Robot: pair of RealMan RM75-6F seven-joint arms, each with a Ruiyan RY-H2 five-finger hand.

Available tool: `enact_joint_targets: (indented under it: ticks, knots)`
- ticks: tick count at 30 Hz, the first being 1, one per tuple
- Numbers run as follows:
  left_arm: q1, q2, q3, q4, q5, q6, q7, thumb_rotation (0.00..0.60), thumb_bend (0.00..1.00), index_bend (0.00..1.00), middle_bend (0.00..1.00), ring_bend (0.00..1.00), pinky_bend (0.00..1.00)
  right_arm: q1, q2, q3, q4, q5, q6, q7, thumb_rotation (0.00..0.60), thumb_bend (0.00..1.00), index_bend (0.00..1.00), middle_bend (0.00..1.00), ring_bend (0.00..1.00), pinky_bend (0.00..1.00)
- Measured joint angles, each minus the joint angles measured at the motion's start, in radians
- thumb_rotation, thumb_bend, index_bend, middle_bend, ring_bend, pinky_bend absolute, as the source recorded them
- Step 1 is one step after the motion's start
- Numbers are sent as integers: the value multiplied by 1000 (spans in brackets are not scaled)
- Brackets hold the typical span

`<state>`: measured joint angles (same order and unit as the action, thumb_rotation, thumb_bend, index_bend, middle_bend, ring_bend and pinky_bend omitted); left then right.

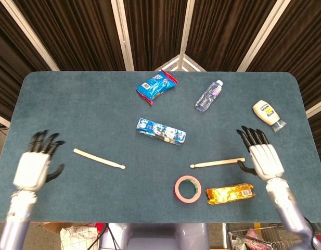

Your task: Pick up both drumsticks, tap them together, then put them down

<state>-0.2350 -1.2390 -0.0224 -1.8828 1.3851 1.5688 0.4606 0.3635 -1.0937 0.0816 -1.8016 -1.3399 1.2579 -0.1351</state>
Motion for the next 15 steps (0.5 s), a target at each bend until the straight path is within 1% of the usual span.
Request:
enact_joint_targets:
  ticks: [3,6,11,15]
  knots:
    - [79,45,40,-38,7,64,31,600,382,262,118,0,20,-50,24,-26,-22,-30,55,9,600,357,58,19,34,36]
    - [126,68,78,-42,18,91,38,600,382,261,109,0,10,-97,26,-48,-8,-58,121,-4,600,358,58,19,33,36]
    - [145,63,99,-7,49,82,-15,600,381,244,74,0,0,-147,-5,-57,78,-74,196,-19,600,358,58,19,34,36]
    - [148,54,103,41,56,52,-48,600,342,224,64,0,0,-175,-27,-51,158,-61,219,-11,600,357,58,19,34,36]
